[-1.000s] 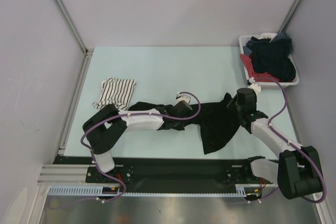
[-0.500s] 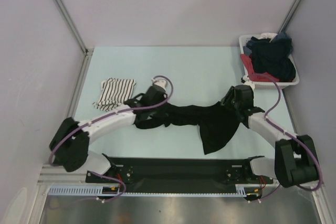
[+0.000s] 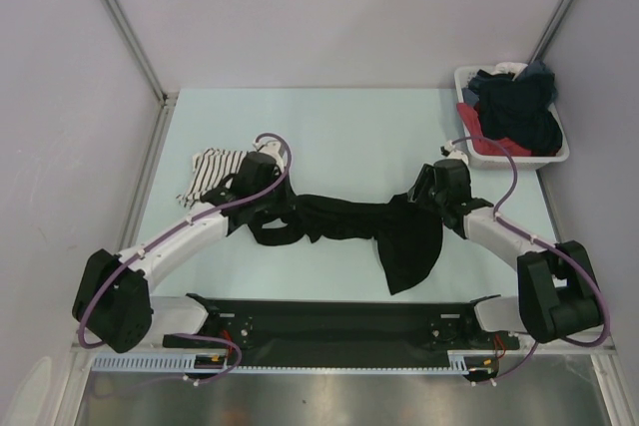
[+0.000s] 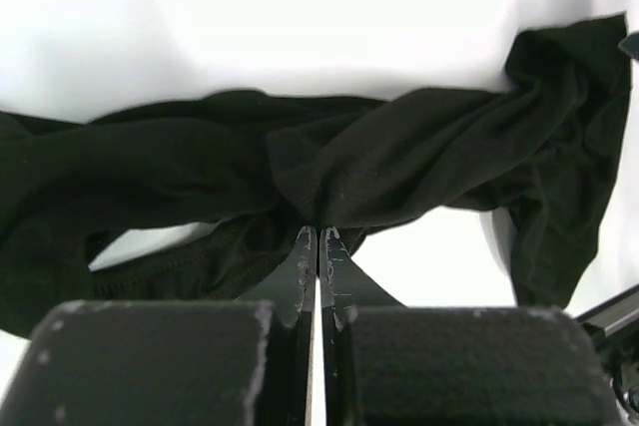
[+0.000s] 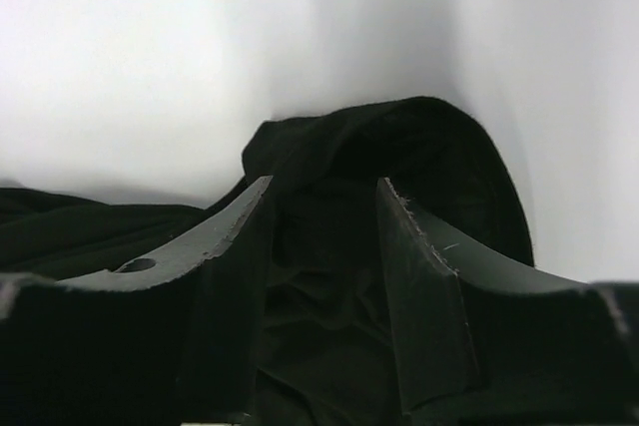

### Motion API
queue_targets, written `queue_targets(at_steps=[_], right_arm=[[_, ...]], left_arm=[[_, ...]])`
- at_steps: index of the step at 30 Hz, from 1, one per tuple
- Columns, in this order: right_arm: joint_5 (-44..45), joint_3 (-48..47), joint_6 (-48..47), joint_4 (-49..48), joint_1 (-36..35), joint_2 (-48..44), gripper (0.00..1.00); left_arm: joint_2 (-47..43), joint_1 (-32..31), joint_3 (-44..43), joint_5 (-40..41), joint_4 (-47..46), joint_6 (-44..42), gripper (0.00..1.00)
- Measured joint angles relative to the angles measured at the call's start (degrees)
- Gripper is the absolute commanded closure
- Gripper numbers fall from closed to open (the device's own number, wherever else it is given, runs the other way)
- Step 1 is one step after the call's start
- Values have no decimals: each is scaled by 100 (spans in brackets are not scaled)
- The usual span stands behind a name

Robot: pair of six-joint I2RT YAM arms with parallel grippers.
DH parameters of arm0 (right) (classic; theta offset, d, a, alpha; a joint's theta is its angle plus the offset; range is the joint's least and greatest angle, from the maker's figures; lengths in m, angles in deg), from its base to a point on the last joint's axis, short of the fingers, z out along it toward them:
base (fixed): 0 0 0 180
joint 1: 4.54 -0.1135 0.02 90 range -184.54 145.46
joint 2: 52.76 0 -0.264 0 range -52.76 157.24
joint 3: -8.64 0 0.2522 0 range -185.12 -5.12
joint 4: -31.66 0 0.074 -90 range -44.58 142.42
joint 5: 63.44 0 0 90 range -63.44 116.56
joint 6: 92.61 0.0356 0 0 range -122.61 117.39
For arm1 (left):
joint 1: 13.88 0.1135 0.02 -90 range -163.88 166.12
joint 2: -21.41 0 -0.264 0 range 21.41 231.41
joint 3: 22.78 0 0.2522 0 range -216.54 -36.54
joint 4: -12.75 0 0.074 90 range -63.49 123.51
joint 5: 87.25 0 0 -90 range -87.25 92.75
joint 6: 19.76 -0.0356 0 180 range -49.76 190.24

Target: Fold and stack the tank tops

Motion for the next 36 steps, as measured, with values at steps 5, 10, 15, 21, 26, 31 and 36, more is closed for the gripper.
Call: queue_targets(at_steps=[5, 10, 15, 21, 26, 31, 36], right_arm=[[-190, -35, -17, -13, -2, 264, 54], [-389, -90, -57, -7, -42, 420, 46], [-133, -103, -162, 22, -337, 319, 42], [483, -201, -280, 205, -734, 138, 46], [1250, -345, -361, 463, -1040, 127, 48], [1558, -365, -448, 584, -1200, 118, 64], [1585, -398, -494, 634, -1235, 120, 70]], left_arm=[[4, 0, 260, -160, -83, 0, 100], [9, 0, 302, -190, -140, 0, 100], [9, 0, 302, -190, -146, 0, 100], [9, 0, 302, -192, -157, 0, 100], [9, 0, 302, -203, -160, 0, 100], [9, 0, 302, -205, -157, 0, 100], [9, 0, 302, -205, -155, -2, 100]])
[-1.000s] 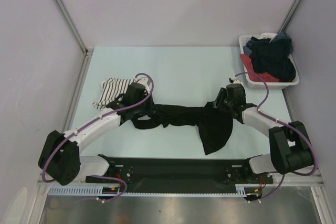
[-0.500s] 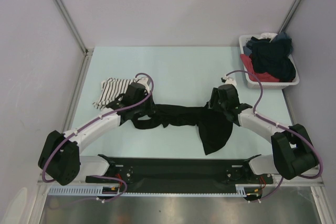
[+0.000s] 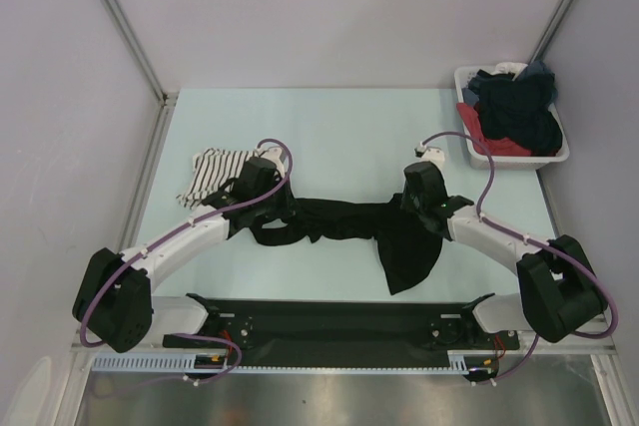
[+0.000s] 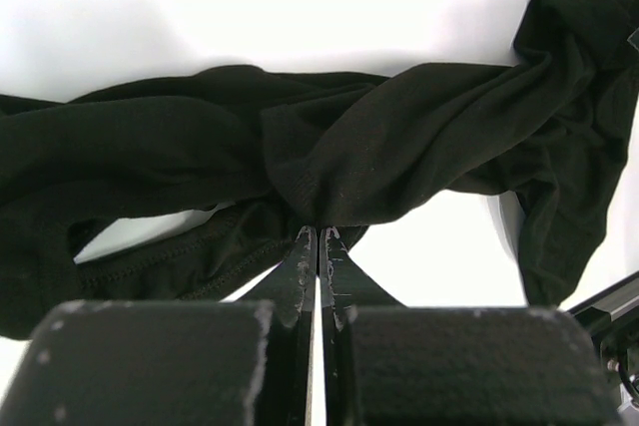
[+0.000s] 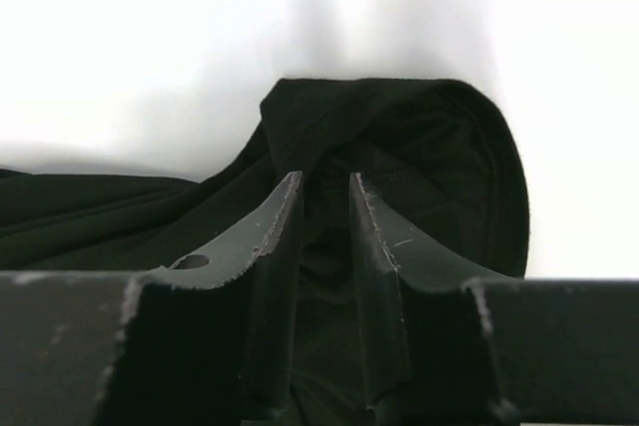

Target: Fold and stack the tank tops

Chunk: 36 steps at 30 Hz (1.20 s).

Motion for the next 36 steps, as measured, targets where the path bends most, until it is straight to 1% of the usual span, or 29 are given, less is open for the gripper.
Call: queue_targets(at_steps=[2, 7, 12, 15, 16, 18, 23, 26, 31, 33, 36], right_arm=[[-2, -15, -2, -2, 0, 13, 70], [-55, -68, -2, -4, 0, 166, 65], [-192, -164, 0, 0, 0, 422, 66], [-260, -251, 0, 15, 2, 542, 74], [-286, -278, 2, 17, 7, 570, 86], [-339, -308, -15, 15, 37, 592, 100], [-494, -313, 28, 17, 216, 568, 100], [-850, -251, 59, 63, 511, 234, 100], [-1742, -321, 155, 337, 1198, -1023, 100], [-2138, -623, 168, 623, 1508, -1460, 100], [-2826, -1392, 205, 927, 1958, -1738, 100]], left_arm=[[0, 0, 0, -7, 0, 0, 100], [0, 0, 0, -52, 2, -2, 100], [-7, 0, 0, -87, 7, -2, 100], [-57, 0, 0, -90, 33, -2, 100], [-87, 0, 0, -90, 48, -2, 100], [-151, 0, 0, -90, 55, -2, 100], [-223, 0, 0, -90, 66, -2, 100], [-227, 0, -11, -92, 157, -17, 100], [-302, 0, -341, -83, 535, -50, 100], [-365, 26, -745, 9, 848, -98, 100], [-411, 175, -1572, 81, 1174, -168, 100]])
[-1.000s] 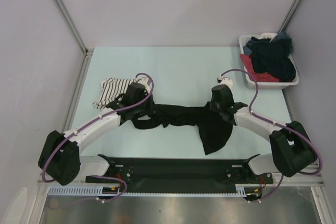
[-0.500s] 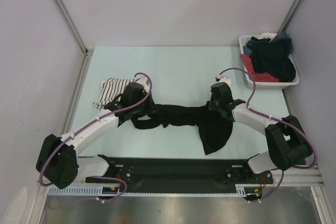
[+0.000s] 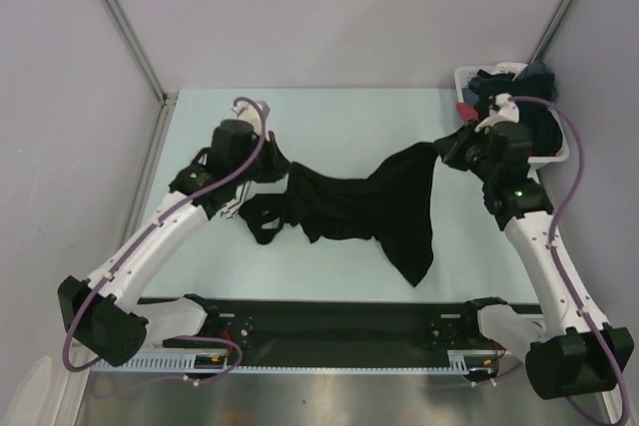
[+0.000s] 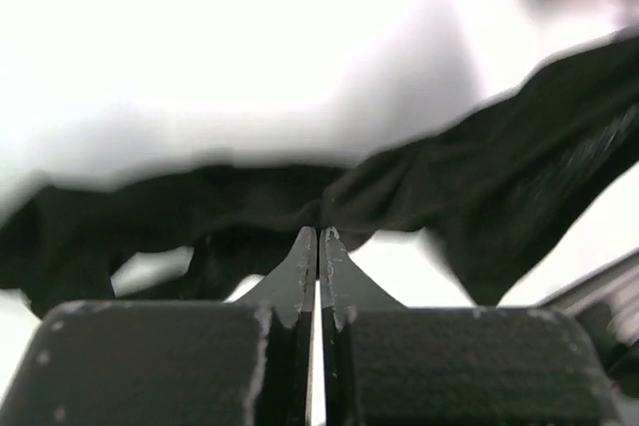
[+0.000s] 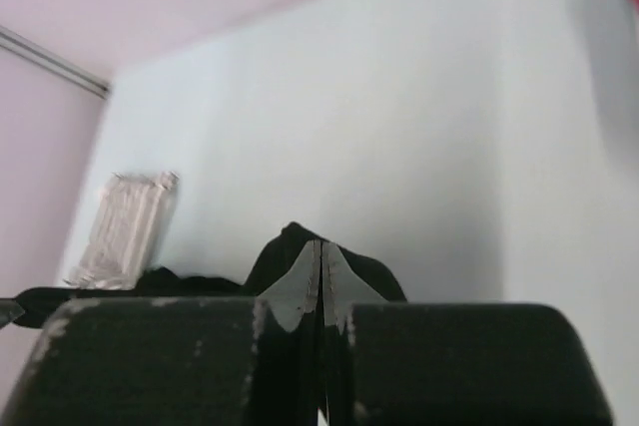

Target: Fold and stack the tank tops

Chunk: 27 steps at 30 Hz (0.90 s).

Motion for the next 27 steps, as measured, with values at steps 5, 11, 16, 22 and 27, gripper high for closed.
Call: queue_targets(at_steps=[5, 11, 16, 22, 27], right_arm=[[-887, -951, 50, 313, 466, -223, 100], [-1399, -1480, 76, 892, 575, -824, 100], [-1589, -1805, 68, 1207, 584, -1652, 100], [-1834, -2164, 37, 1333, 584, -2717, 100], [-2022, -2433, 39, 1335, 584, -3169, 88]], left_arm=[[-267, 415, -1510, 188, 452, -131, 100], [-1088, 472, -2439, 706, 1067, -286, 100], [-2081, 472, -2441, 697, 1320, -361, 100], [-2916, 472, -2444, 389, 1335, -435, 100], [-2868, 472, -2413, 76, 1346, -431, 100]])
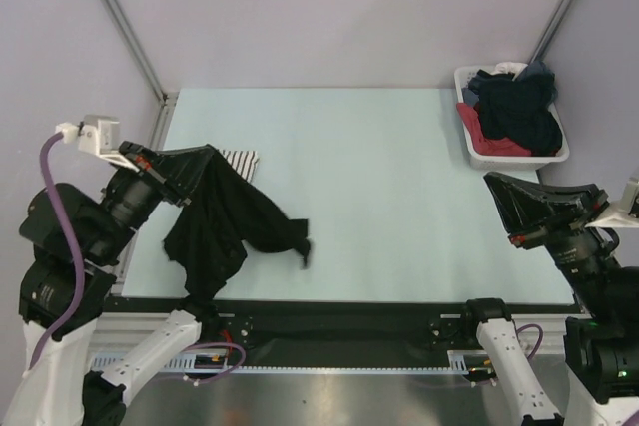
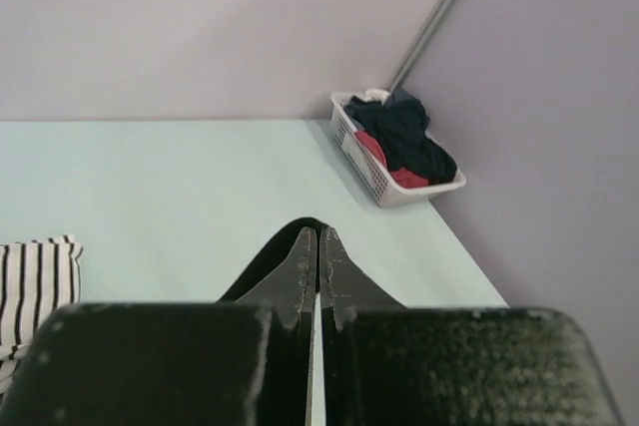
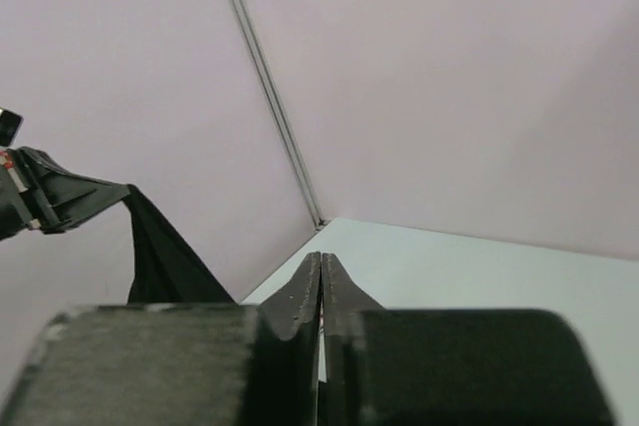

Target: Fold and stack the tank tops

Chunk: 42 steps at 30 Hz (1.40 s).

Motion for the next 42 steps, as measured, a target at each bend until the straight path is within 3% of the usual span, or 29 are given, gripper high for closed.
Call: queue_targets(at_steps=[3, 5, 11, 14, 18, 20, 26, 31, 34, 36, 39, 42], right_arm=[[-116, 144, 133, -20, 0, 72, 61], [-308, 599, 299, -155, 0, 157, 54], [-861, 3482, 1106, -1051, -186, 538, 32], [-658, 4197, 1139, -944, -835, 693, 31], [37, 4207, 903, -1043, -1902, 866, 32], [306, 4205, 844, -1150, -2107, 960, 32], [887, 4181, 739, -1329, -2155, 1123, 32], [1429, 4009, 656, -1283, -2166, 1294, 31], [1729, 4002, 658, -1224, -2164, 1231, 31], [1878, 4002, 660, -1211, -2162, 1165, 31], [2015, 3958, 660, -1213, -2162, 1049, 30], [2146, 3928, 636, -1185, -2159, 977, 30]], left_arm=[[208, 2, 177, -317, -92, 13, 100], [389, 2, 365, -457, -177, 22, 100], [660, 4, 1172, -697, -275, 26, 100], [671, 4, 1226, -761, -297, 28, 100], [800, 2, 1141, -1143, -595, 153, 100], [992, -107, 1032, -1290, -835, 240, 100], [2149, -1674, 162, -1023, -1097, 297, 100], [3733, -2787, -1784, -925, -713, 184, 100], [4828, -3217, -4035, -903, -52, 76, 100], [5090, -3316, -4940, -946, 24, 44, 100], [4398, -2957, -4393, -1025, -66, 105, 100], [3036, -1875, -2223, -1239, -647, 363, 100]])
